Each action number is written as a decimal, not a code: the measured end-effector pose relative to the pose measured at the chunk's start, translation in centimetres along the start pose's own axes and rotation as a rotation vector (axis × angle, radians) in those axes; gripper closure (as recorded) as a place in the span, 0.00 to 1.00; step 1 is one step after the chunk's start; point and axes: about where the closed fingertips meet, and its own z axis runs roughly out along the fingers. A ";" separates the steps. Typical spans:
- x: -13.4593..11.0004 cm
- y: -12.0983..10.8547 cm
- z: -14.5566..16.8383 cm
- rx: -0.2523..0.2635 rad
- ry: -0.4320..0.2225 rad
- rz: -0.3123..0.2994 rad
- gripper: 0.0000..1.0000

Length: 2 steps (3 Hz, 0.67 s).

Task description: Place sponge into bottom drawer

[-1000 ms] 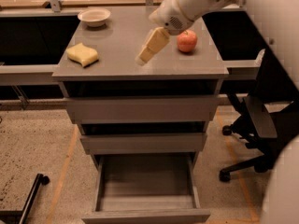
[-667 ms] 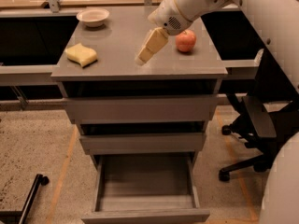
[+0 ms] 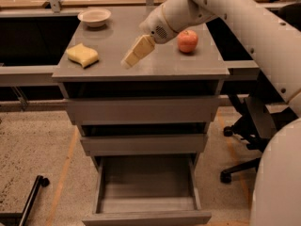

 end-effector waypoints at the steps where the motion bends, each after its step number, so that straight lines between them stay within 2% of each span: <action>1: -1.6 -1.2 4.4 -0.044 -0.073 -0.001 0.00; 2: -4.5 -3.7 11.9 -0.109 -0.135 -0.034 0.00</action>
Offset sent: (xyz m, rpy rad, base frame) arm 0.0791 0.1117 -0.0302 0.1678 0.0171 0.1374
